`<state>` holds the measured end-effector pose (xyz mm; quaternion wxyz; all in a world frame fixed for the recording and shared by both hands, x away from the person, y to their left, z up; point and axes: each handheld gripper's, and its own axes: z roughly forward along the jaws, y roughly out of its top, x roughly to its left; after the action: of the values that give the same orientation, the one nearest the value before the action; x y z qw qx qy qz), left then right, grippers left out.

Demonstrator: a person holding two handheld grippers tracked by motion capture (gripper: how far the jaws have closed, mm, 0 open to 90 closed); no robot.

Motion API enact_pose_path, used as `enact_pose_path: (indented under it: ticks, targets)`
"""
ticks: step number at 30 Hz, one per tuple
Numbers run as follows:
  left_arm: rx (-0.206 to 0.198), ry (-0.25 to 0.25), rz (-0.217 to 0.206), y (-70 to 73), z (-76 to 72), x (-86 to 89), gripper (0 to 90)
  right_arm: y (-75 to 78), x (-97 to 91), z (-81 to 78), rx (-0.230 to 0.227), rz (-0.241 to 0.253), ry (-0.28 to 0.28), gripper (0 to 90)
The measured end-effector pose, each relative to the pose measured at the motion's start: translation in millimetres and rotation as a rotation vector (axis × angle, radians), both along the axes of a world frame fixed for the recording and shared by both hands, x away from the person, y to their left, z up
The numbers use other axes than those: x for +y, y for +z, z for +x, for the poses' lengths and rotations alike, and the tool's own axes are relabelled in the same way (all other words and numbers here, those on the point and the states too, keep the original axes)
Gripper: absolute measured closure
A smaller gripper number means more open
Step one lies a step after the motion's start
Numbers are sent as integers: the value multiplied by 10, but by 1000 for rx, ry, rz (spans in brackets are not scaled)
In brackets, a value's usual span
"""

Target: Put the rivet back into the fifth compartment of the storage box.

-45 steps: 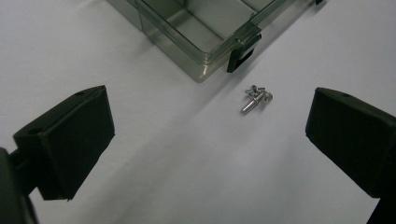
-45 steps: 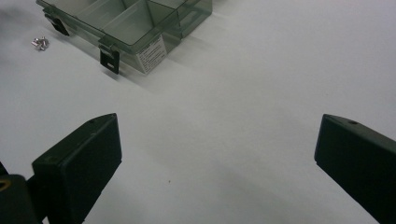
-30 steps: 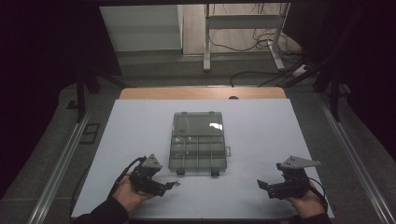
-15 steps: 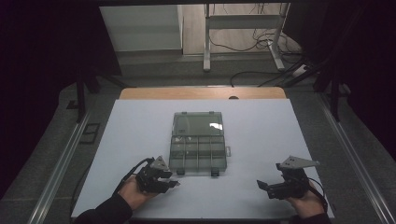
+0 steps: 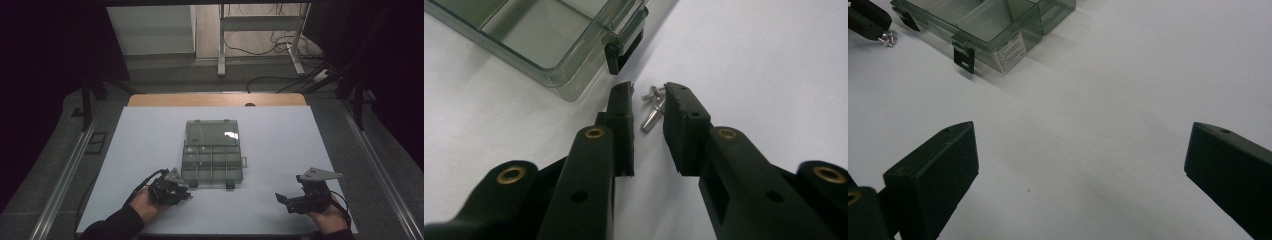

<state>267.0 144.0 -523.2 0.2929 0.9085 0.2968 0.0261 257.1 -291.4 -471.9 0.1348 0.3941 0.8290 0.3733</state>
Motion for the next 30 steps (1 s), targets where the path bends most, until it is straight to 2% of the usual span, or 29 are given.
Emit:
enact_pose_path:
  ticks: [5,11,20,30]
  targets:
    - [3,-22,12,-22,5,-9,765,1,-5,-2,-1,0,-1,6]
    - [7,-11,5,-26,15,5,852,0,-4,-2,-1,0,-1,6]
    - [8,-3,20,3,5,5,864,0,-7,0,0,1,-1,6]
    - [3,-3,-7,108,-16,34,867,3,-11,-3,-2,7,-4,6]
